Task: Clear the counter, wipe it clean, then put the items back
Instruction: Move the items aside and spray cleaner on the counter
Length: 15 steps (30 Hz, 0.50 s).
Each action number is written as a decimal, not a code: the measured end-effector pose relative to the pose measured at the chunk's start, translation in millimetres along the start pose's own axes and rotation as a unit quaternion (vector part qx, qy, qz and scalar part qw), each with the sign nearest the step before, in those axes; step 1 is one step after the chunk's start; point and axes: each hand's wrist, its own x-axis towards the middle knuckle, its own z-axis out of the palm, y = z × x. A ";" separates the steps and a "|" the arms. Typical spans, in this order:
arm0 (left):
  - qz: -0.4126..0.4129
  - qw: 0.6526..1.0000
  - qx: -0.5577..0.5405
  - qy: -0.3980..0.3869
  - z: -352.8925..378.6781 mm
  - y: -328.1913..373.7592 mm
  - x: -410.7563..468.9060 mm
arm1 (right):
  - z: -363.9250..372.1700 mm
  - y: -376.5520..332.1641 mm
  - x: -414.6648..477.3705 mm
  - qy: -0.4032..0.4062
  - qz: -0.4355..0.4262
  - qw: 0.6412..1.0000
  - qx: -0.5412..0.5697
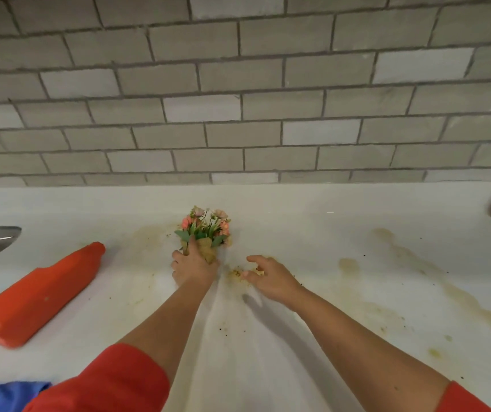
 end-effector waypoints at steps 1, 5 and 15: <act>0.002 1.000 -0.005 -0.006 0.4 -1.6 4.4 | 0.5 -1.5 0.2 0.008 0.004 1.000 0.002; 0.011 0.998 -0.066 -0.022 0.6 -5.0 11.3 | 5.3 -6.8 0.4 0.023 0.020 1.000 0.004; 0.053 0.970 -0.236 0.018 -11.1 8.8 -11.0 | 5.1 -27.0 0.4 0.081 0.047 0.995 0.020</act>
